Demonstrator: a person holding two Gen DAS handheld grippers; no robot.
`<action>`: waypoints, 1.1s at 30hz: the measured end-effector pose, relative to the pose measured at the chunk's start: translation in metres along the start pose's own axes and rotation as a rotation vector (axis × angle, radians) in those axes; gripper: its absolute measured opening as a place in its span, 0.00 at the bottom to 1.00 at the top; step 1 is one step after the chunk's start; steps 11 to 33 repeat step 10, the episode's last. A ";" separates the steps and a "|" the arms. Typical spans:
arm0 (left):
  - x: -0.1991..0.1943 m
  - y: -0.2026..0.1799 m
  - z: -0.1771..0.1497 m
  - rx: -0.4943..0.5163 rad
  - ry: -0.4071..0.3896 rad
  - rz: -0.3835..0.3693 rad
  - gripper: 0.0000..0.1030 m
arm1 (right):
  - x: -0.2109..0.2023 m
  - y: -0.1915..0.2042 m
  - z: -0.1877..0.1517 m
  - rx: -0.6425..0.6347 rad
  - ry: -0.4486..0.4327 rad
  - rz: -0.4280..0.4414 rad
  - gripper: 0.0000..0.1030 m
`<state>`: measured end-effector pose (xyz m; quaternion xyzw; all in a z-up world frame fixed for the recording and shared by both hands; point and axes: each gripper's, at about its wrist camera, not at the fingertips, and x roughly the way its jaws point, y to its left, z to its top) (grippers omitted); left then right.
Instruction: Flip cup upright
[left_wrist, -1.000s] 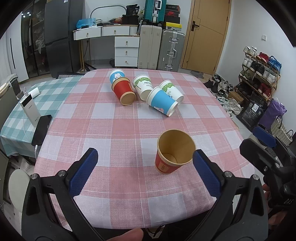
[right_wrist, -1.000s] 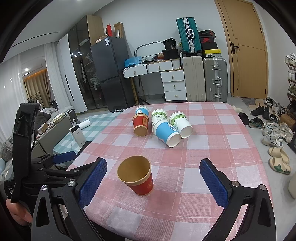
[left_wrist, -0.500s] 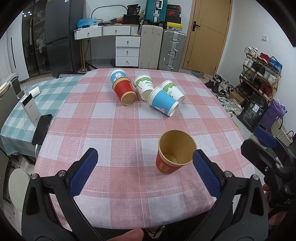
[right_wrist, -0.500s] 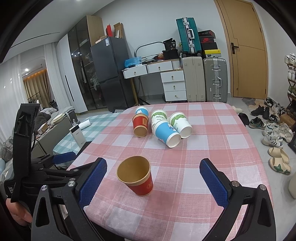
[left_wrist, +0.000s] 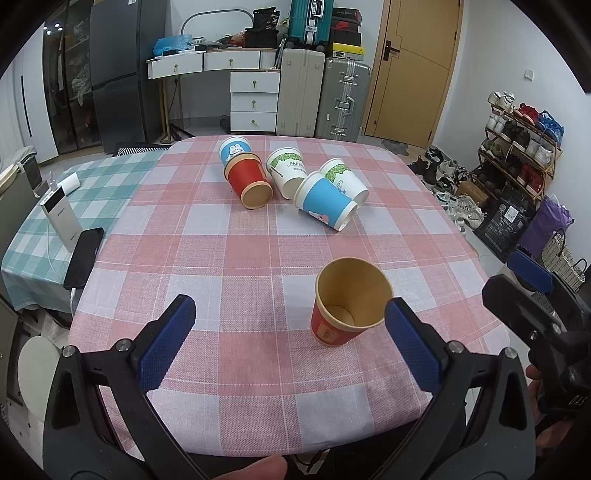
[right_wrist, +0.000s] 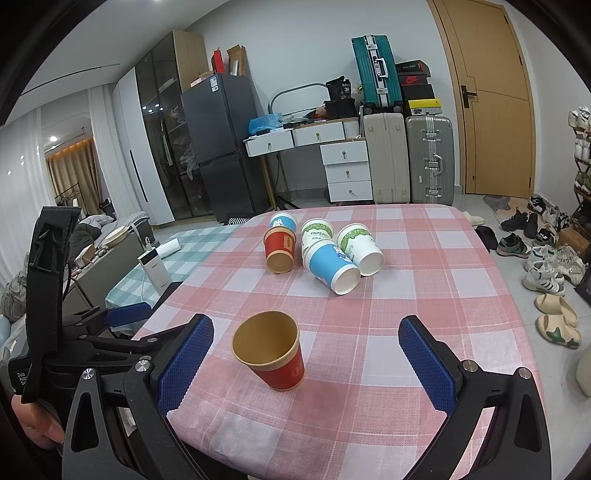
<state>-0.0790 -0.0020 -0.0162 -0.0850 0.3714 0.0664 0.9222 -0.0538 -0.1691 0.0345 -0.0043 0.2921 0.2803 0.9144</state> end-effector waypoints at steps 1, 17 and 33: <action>0.000 0.000 0.000 0.000 -0.001 -0.001 0.99 | 0.000 -0.001 0.000 0.001 -0.002 -0.002 0.99; -0.002 -0.002 -0.005 0.023 -0.014 -0.022 0.99 | -0.003 -0.007 0.003 0.011 -0.016 -0.015 0.99; -0.002 -0.002 -0.005 0.023 -0.014 -0.022 0.99 | -0.003 -0.007 0.003 0.011 -0.016 -0.015 0.99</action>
